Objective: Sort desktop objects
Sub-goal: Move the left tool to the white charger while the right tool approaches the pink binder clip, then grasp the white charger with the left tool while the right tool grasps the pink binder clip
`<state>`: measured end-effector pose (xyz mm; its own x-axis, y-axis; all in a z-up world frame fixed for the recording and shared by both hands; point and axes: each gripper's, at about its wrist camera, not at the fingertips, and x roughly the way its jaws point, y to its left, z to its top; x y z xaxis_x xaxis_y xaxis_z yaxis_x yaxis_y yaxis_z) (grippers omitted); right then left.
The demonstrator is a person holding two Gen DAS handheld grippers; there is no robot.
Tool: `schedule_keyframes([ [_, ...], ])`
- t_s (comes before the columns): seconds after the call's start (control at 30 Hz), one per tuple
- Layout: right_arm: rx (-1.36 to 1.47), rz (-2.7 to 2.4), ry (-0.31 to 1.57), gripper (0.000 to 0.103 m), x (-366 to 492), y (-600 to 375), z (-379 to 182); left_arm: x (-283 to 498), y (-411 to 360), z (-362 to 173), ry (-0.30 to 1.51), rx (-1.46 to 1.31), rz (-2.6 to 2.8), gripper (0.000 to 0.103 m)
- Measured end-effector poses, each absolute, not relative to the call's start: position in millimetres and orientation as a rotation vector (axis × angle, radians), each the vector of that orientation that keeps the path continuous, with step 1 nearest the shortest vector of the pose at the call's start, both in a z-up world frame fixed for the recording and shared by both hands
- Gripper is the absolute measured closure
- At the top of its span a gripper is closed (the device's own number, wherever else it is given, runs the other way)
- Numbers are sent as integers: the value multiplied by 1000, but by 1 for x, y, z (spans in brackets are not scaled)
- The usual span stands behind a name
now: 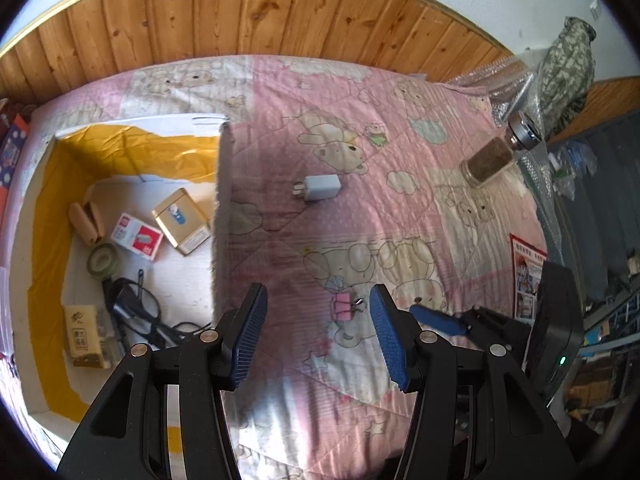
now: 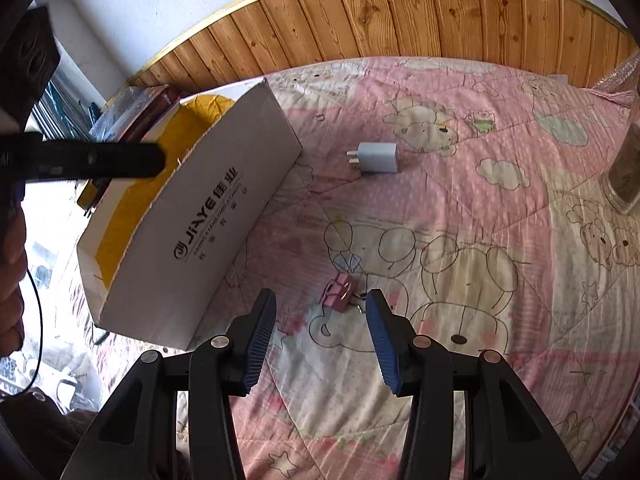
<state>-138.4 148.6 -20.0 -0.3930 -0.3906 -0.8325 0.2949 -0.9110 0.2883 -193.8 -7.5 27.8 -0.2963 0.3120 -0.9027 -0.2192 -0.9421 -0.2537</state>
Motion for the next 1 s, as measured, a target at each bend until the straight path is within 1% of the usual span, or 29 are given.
schedule_keyframes([
  [0.07, 1439, -2318, -120, 54, -136, 148, -33, -208, 7, 15, -82, -1660, 2260, 47],
  [0.2, 1463, -2310, -163, 54, -145, 149, -51, -238, 29, -14, -56, -1740, 2213, 47],
  [0.4, 1443, -2321, -141, 54, -159, 147, -65, -282, 50, -43, -94, -1794, 2184, 47],
  [0.6, 1458, -2318, -91, 55, -164, 145, -79, -315, 71, -63, 51, -1767, 2214, 47],
  [0.7, 1463, -2315, -73, 55, -164, 145, -84, -320, 78, -67, 167, -1717, 2224, 47],
  [0.8, 1453, -2314, -49, 55, -164, 144, -88, -321, 83, -69, 245, -1656, 2199, 47],
  [0.9, 1431, -2312, 10, 55, -165, 138, -89, -326, 88, -78, 321, -1610, 2175, 47],
  [1.0, 1415, -2310, 86, 55, -165, 130, -89, -330, 89, -94, 344, -1635, 2153, 47],
])
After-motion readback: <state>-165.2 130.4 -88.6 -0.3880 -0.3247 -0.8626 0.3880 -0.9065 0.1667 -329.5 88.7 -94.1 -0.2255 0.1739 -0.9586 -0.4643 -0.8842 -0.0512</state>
